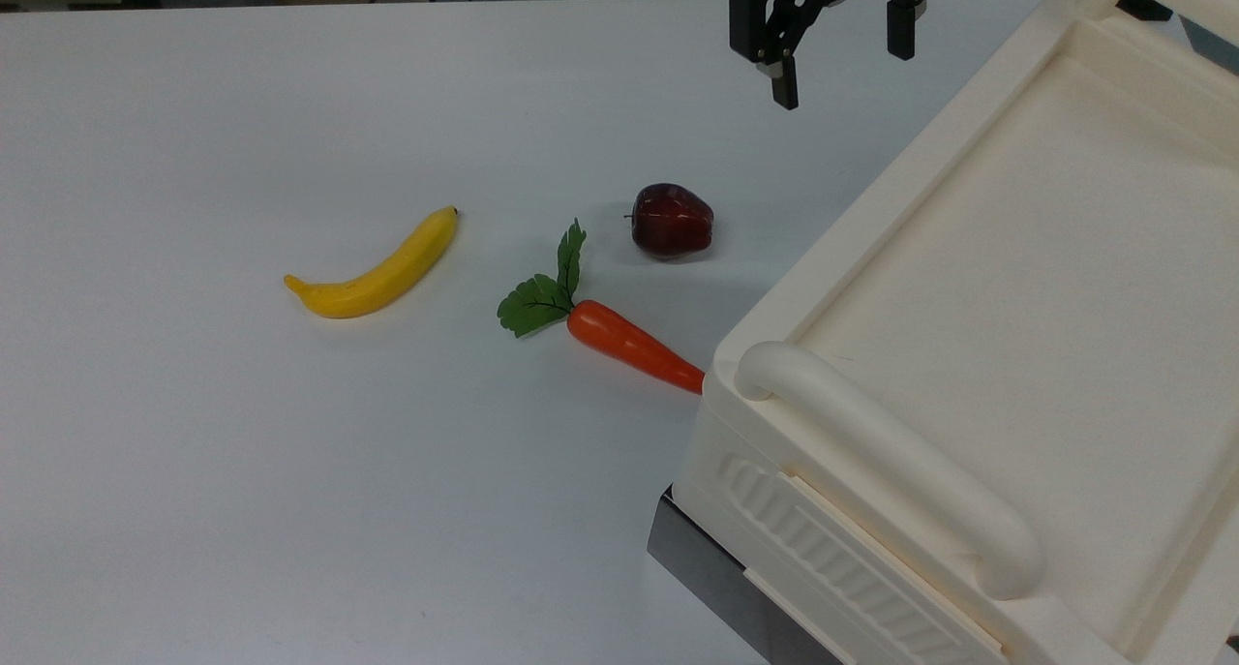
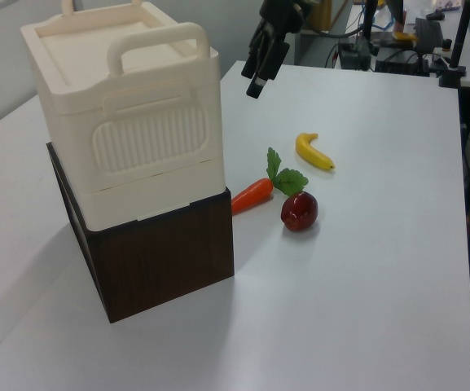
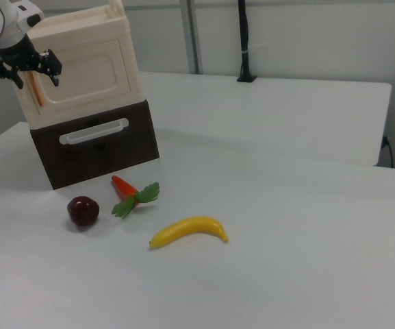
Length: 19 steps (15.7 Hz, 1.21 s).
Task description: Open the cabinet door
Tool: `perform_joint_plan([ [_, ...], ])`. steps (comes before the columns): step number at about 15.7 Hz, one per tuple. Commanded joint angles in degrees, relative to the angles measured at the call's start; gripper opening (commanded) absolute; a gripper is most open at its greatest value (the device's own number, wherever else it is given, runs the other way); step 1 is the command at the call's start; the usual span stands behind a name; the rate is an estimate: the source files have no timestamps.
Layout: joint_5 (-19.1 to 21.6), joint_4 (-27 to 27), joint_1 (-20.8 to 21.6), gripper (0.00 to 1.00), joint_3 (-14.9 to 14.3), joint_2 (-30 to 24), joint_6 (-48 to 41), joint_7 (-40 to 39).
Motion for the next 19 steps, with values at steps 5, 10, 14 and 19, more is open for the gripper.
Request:
perform_joint_plan([
  [5, 1.4, 0.4, -0.1, 1.00, 0.0, 0.6, 1.2, -1.7],
  [10, 1.4, 0.3, 0.1, 1.00, 0.0, 0.7, 1.3, -1.8],
  [14, 1.4, 0.3, 0.5, 1.00, 0.2, 0.9, 2.0, -1.7],
  [19, 1.2, 0.3, 2.1, 1.00, 0.3, 3.3, 8.1, -1.1],
])
